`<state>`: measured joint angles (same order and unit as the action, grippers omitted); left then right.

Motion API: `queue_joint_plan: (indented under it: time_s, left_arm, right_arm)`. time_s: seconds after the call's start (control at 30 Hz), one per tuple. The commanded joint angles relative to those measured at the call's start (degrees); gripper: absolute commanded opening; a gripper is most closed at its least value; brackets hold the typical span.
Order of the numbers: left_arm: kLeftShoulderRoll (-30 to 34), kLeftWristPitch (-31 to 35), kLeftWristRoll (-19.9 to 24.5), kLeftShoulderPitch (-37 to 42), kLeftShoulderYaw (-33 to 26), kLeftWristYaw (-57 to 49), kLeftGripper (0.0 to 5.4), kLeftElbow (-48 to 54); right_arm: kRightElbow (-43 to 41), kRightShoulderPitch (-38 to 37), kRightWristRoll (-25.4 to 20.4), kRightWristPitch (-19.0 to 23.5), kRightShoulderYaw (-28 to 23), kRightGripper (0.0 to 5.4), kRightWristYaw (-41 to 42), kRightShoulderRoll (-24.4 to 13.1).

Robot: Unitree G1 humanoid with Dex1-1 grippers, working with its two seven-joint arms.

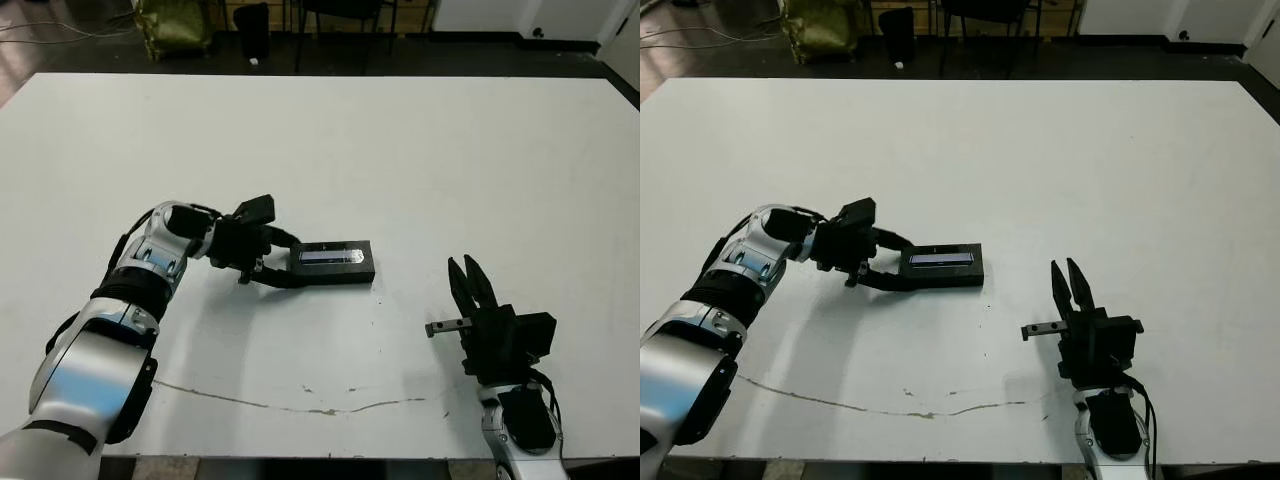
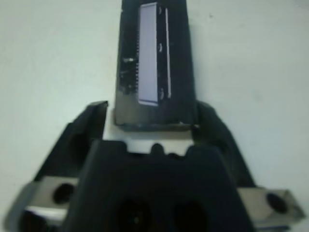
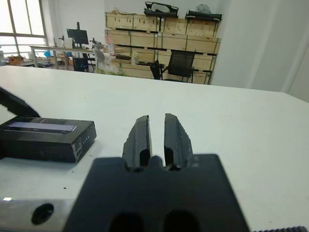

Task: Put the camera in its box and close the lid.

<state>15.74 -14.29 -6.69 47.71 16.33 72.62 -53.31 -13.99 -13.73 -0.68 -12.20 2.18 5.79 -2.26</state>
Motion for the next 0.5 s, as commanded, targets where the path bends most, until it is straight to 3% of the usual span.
queue_joint_plan:
  time_s: [0.03,0.17,0.5]
  left_arm:
    - [0.78,-0.63,-2.22,-0.50,1.38,-2.33,4.48,-1.54]
    - [1.27,-2.27,-1.62,-0.68,1.57,-2.17,5.38,-1.84]
    - [3.43,0.42,1.69,-2.95,0.15,1.68,5.38,-0.49]
  right_arm:
    - [1.43,-0.21,-0.27,-1.09,-0.22,0.00,0.17,-0.26]
    - [0.74,-0.45,0.03,-0.02,-0.07,0.00,-0.19,-0.15]
    - [0.31,-0.67,0.27,0.20,0.01,0.00,-0.34,-0.18]
